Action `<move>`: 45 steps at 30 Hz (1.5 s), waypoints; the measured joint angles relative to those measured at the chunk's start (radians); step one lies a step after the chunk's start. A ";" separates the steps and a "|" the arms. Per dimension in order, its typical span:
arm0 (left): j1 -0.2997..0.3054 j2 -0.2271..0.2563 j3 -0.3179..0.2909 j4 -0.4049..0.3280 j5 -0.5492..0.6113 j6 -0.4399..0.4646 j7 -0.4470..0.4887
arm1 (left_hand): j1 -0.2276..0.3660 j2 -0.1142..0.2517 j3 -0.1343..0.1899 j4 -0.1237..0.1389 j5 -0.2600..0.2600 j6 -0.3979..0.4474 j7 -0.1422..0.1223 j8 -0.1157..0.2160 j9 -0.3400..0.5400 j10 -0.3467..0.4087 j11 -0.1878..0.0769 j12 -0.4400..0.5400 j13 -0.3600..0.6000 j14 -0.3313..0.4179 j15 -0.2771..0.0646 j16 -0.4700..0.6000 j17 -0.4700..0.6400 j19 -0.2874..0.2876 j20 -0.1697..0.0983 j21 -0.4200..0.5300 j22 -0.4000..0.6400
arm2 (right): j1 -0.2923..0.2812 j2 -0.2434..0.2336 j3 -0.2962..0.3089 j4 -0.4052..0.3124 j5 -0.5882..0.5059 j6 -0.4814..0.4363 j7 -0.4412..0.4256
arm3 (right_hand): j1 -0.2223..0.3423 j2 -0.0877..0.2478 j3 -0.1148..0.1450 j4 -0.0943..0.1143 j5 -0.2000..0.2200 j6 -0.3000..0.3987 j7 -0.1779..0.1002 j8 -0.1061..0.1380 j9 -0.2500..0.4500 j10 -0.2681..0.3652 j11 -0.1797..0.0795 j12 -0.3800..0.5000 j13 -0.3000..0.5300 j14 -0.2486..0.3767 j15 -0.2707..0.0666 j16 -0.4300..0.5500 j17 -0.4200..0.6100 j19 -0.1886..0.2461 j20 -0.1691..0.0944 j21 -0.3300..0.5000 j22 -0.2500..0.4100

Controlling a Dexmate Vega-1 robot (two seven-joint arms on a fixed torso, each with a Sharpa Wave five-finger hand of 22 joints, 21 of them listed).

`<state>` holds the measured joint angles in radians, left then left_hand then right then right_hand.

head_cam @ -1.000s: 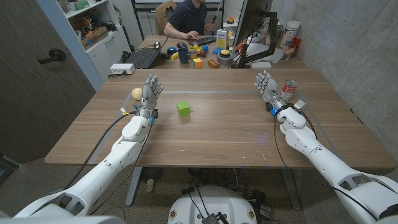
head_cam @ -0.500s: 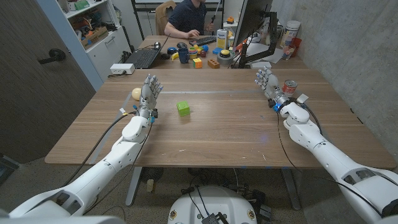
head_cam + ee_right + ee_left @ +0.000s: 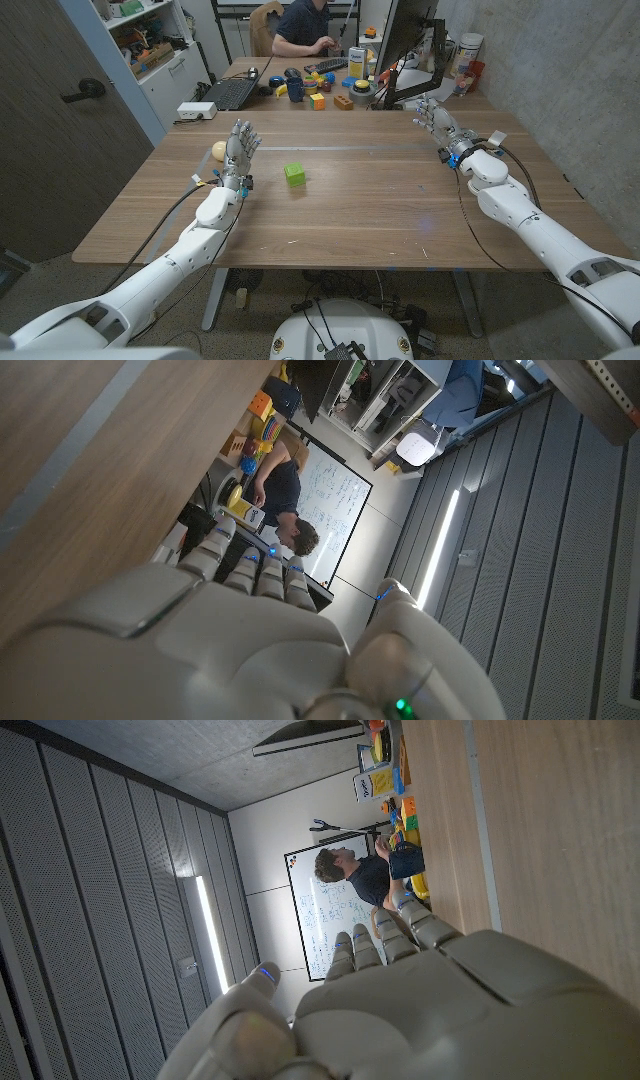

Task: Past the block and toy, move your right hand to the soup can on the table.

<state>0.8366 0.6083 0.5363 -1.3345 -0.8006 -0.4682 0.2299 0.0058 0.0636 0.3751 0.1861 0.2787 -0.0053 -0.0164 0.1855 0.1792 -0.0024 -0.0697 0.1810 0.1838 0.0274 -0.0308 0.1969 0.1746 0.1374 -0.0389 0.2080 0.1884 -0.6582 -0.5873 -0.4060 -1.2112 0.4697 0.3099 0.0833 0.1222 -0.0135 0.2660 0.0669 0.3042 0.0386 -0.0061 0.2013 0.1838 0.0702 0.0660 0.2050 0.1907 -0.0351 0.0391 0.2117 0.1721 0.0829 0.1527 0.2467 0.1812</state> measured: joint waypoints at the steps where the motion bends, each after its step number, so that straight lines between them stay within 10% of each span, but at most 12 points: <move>1: -0.002 0.005 0.007 0.000 -0.005 -0.005 0.004 | 0.000 0.000 0.000 0.000 0.000 0.000 0.000 0.000 0.000 0.000 0.000 0.000 0.000 0.000 0.000 0.000 0.000 0.000 0.000 0.000 0.000 | 0.003 -0.013 -0.003 -0.011 -0.017 0.000 -0.009 | 0.004 -0.004 -0.004 -0.004 0.000 0.007 -0.007 0.000 0.000 0.002 -0.002 0.000 0.001 0.004 0.004 0.000 0.001 0.001 0.014 -0.003 0.000; 34: -0.032 0.074 0.112 -0.021 -0.059 -0.053 0.065 | 0.000 0.000 0.000 0.000 0.000 0.000 0.000 0.000 0.000 0.000 0.000 0.000 0.000 0.000 0.000 0.000 0.000 0.000 0.000 0.000 0.000 | 0.114 -0.209 -0.067 -0.123 -0.561 -0.049 -0.195 | 0.051 -0.070 -0.045 -0.051 0.015 0.056 -0.085 0.008 0.005 -0.008 -0.051 -0.008 0.002 0.057 0.018 0.008 0.003 0.065 0.063 -0.011 0.003; 45: -0.039 0.091 0.144 -0.032 -0.072 -0.068 0.091 | 0.000 0.000 0.000 0.000 0.000 0.000 0.000 0.000 0.000 0.006 -0.005 0.000 0.000 0.000 0.000 0.000 0.000 0.000 0.000 0.000 0.000 | 0.150 -0.252 -0.098 -0.124 -0.736 -0.049 -0.233 | 0.083 -0.112 -0.071 -0.077 0.044 0.028 -0.141 -0.003 0.005 -0.059 -0.127 -0.022 0.002 0.040 0.009 -0.012 0.003 0.095 0.065 -0.017 0.001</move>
<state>0.7979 0.6994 0.6800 -1.3668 -0.8724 -0.5364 0.3209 0.0058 0.0636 0.3750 0.1860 0.2787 -0.0053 -0.0163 0.1855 0.1789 0.0032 -0.0750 0.1808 0.1836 0.0274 -0.0308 0.1968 0.1744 0.1373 -0.0388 0.2080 0.1882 -0.5085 -0.8391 -0.5036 -1.3348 -0.2663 0.2605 -0.1493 0.2054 -0.1250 0.1949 -0.0098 0.3478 0.0671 -0.1474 0.1983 0.1887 0.0112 -0.0605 0.1835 0.1931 0.0044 0.0483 0.2000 0.1747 0.1780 0.2180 0.2294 0.1820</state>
